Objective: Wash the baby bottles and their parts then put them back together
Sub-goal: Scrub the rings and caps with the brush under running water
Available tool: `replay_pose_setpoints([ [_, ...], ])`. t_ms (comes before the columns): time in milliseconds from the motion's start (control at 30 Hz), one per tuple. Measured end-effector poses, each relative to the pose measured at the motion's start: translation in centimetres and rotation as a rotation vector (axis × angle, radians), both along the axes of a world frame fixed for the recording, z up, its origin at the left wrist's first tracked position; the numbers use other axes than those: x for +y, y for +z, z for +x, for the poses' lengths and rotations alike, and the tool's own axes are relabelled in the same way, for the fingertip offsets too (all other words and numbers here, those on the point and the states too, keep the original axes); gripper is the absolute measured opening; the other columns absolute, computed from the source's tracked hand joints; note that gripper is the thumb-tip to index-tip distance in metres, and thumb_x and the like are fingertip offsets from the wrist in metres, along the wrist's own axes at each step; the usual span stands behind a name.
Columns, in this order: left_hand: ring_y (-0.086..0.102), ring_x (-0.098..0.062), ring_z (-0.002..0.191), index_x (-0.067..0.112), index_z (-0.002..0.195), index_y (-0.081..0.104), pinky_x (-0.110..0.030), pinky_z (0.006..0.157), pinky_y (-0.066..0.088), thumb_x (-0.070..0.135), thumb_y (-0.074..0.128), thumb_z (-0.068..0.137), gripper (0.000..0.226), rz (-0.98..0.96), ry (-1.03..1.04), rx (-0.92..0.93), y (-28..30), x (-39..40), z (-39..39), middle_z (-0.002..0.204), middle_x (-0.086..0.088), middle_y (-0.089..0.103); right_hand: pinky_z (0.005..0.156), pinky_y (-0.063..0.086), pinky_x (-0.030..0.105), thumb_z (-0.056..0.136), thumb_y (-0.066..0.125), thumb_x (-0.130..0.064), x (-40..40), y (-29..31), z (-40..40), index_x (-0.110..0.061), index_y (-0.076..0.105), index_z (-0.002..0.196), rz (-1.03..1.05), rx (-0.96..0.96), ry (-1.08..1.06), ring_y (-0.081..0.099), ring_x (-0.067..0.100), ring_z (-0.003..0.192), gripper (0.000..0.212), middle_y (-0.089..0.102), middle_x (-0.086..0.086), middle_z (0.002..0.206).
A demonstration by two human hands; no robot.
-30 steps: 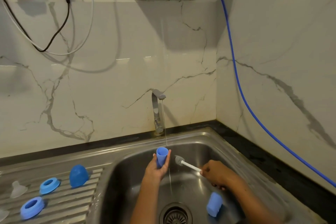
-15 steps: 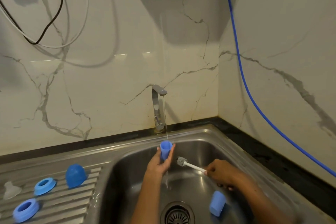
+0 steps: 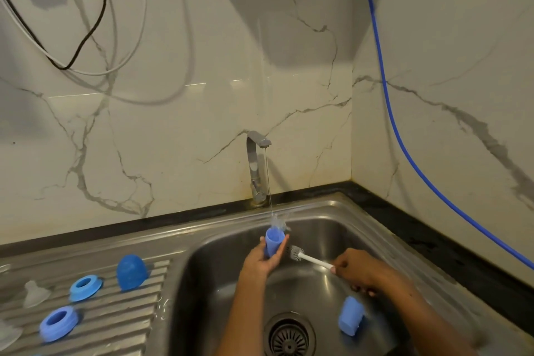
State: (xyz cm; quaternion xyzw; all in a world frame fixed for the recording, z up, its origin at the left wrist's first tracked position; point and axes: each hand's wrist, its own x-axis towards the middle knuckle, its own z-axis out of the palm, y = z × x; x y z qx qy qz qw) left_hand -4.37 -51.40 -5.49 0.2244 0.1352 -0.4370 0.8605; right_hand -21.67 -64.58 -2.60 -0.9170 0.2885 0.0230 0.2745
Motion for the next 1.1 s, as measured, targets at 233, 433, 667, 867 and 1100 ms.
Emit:
replay_pose_setpoints([
  [233, 0.055, -0.037, 0.113, -0.007, 0.134, 0.042, -0.046, 0.093, 0.047, -0.002, 0.055, 0.091, 0.045, 0.235, 0.085, -0.417, 0.9, -1.3, 0.4, 0.124, -0.027, 0.054, 0.042, 0.037, 0.016, 0.099, 0.047, -0.035, 0.2, 0.2, -0.2, -0.030, 0.054, 0.071, 0.014, 0.017, 0.005, 0.043, 0.008, 0.045, 0.030, 0.052, -0.001, 0.062],
  [433, 0.059, -0.031, 0.097, -0.002, 0.134, 0.047, -0.038, 0.079, 0.051, -0.008, 0.055, 0.088, 0.047, 0.314, 0.093, -0.703, 1.7, -1.8, -0.6, 0.108, -0.018, 0.061, 0.040, 0.037, 0.017, 0.099, 0.047, -0.032, 0.0, 0.6, -0.6, -0.034, 0.050, 0.068, 0.009, 0.032, -0.010, 0.042, 0.007, 0.042, 0.032, 0.052, -0.001, 0.060],
  [667, 0.056, -0.035, 0.092, 0.003, 0.133, 0.038, -0.045, 0.082, 0.049, 0.017, 0.042, 0.099, 0.037, 0.068, 0.062, -0.352, 2.2, -1.5, 0.4, 0.112, -0.026, 0.054, 0.042, 0.036, 0.016, 0.100, 0.047, -0.033, 0.2, 0.8, -0.8, -0.032, 0.051, 0.069, 0.033, 0.047, -0.001, 0.041, 0.007, 0.043, 0.031, 0.050, -0.002, 0.061],
  [867, 0.060, -0.023, 0.082, 0.002, 0.111, 0.056, -0.032, 0.066, 0.054, 0.017, 0.064, 0.085, 0.031, 0.207, 0.025, -0.565, 1.4, -2.2, -0.2, 0.098, -0.018, 0.062, 0.038, 0.033, 0.015, 0.100, 0.047, -0.032, 0.3, 1.0, -1.0, -0.030, 0.049, 0.067, 0.057, 0.057, -0.006, 0.038, 0.007, 0.040, 0.033, 0.049, -0.001, 0.060],
  [1100, 0.060, -0.025, 0.098, 0.005, 0.125, 0.056, -0.032, 0.076, 0.054, 0.010, 0.066, 0.084, 0.043, 0.246, 0.087, -0.802, 0.8, -1.6, 0.8, 0.116, -0.016, 0.061, 0.037, 0.032, 0.014, 0.100, 0.047, -0.033, 0.2, 0.9, -0.9, -0.029, 0.050, 0.066, 0.064, 0.067, -0.020, 0.036, 0.006, 0.036, 0.034, 0.049, -0.001, 0.058],
])
